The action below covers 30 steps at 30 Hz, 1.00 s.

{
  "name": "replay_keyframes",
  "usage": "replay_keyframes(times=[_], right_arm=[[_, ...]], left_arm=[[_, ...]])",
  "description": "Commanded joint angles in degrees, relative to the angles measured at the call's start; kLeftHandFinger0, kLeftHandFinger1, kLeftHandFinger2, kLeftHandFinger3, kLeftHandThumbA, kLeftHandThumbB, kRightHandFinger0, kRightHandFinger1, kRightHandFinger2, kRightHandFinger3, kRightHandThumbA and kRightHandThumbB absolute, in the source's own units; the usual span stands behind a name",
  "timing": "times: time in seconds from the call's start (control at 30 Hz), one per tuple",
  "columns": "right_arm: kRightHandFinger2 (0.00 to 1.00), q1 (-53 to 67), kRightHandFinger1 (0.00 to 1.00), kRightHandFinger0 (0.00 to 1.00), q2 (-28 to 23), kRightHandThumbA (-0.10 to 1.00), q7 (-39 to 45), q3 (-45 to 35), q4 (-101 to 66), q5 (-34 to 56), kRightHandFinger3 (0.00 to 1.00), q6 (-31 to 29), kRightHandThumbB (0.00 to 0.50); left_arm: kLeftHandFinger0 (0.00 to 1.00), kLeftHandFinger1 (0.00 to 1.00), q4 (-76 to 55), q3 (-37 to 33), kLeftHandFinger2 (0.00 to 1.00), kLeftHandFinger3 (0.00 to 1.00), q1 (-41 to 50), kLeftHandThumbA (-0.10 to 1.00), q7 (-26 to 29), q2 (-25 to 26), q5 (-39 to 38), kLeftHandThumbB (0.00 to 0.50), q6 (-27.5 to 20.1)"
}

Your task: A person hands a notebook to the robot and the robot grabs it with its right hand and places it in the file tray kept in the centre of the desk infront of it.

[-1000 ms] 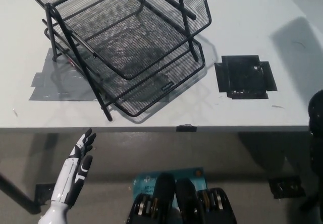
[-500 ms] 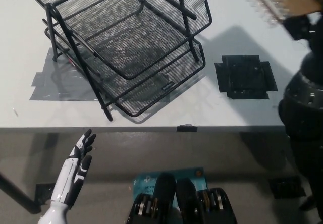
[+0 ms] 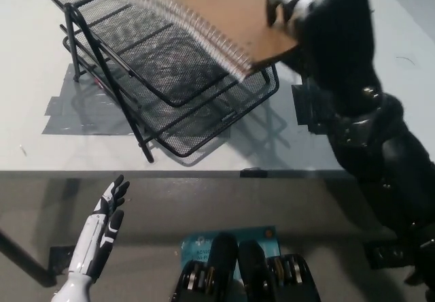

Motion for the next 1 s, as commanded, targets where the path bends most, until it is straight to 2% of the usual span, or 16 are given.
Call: replay_keyframes(times=[0.0, 0.07, 0.17, 0.27, 0.3, 0.37, 0.4, 0.57, 0.8, 0.87, 0.9, 0.97], right_arm=[[0.0, -3.38, 0.0, 0.0, -1.33, 0.77, -4.88, 1.07, 0.8, -3.26, 0.0, -1.58, 0.0], [0.0, -2.62, 0.0, 0.0, -2.0, 0.71, -5.06, 2.45, 2.33, -3.38, 0.02, -2.9, 0.0], [0.0, -2.3, 0.0, 0.0, -3.05, 0.66, -5.43, 4.53, 4.58, -4.92, 0.01, -3.22, 0.0], [0.0, -2.09, 0.0, 0.0, -3.49, 0.67, -5.8, 5.41, 5.66, -5.3, 0.0, -3.23, 0.0], [0.0, -1.85, 0.0, 0.0, -3.88, 0.76, -6.13, 6.09, 6.59, -5.73, 0.0, -3.36, 0.0], [0.0, -1.81, 0.0, 0.0, -4.17, 0.76, -6.56, 6.63, 7.21, -6.13, 0.0, -3.15, 0.0], [0.0, -1.89, 0.0, 0.0, -4.43, 0.76, -7.15, 6.8, 7.84, -6.29, 0.0, -3.12, 0.0], [0.0, -2.88, 0.0, 0.0, -5.12, 0.74, -8.55, 7.72, 9.95, -6.93, 0.01, -3.47, 0.0], [0.0, -5.28, 0.0, 0.0, -5.4, 0.7, -8.7, 10.26, 11.35, -8.84, 0.0, -3.8, 0.0], [0.0, -6.89, 0.0, 0.0, -5.23, 0.6, -8.48, 10.61, 11.09, -9.21, 0.0, -3.86, 0.0], [0.0, -7.49, 0.0, 0.0, -5.12, 0.61, -8.48, 10.67, 11.07, -9.3, 0.0, -3.65, 0.0], [0.0, -9.06, 0.0, 0.0, -4.63, 0.68, -7.82, 10.31, 10.78, -9.23, 0.0, -2.86, 0.0]], left_arm=[[1.0, 1.0, -1.08, -0.64, 1.0, 1.0, 0.22, 1.0, -0.61, 0.8, -0.25, 0.319, -0.76], [1.0, 1.0, -1.27, -0.82, 1.0, 1.0, 0.72, 1.0, -0.79, 0.8, -0.47, 0.331, -0.67], [1.0, 1.0, -1.2, -0.96, 1.0, 1.0, 0.68, 1.0, -0.86, 0.84, -0.99, 0.312, -1.37], [1.0, 1.0, -1.12, -0.94, 1.0, 1.0, 0.5, 1.0, -0.62, 0.84, -0.87, 0.304, -1.39], [1.0, 1.0, -1.03, -0.88, 1.0, 1.0, 0.39, 1.0, -0.52, 0.79, -0.99, 0.294, -1.48], [1.0, 1.0, -0.98, -0.84, 1.0, 1.0, 0.23, 1.0, -0.52, 0.85, -1.09, 0.295, -1.52], [1.0, 1.0, -1.09, -0.9, 1.0, 1.0, 0.15, 1.0, -0.67, 0.87, -1.16, 0.308, -1.16], [1.0, 1.0, -1.14, -1.0, 1.0, 1.0, 0.04, 1.0, -0.6, 1.01, -0.92, 0.299, -1.47], [1.0, 1.0, -0.83, -1.04, 1.0, 1.0, -0.28, 1.0, -0.66, 1.02, -1.09, 0.32, -1.47], [1.0, 1.0, -0.96, -1.06, 1.0, 1.0, -0.31, 1.0, -0.66, 0.94, -1.22, 0.323, -1.62], [1.0, 1.0, -0.95, -1.06, 1.0, 1.0, -0.38, 1.0, -0.57, 0.92, -1.11, 0.322, -1.69], [1.0, 1.0, -0.86, -1.06, 1.0, 1.0, -0.49, 1.0, -0.69, 1.0, -1.32, 0.321, -1.79]])
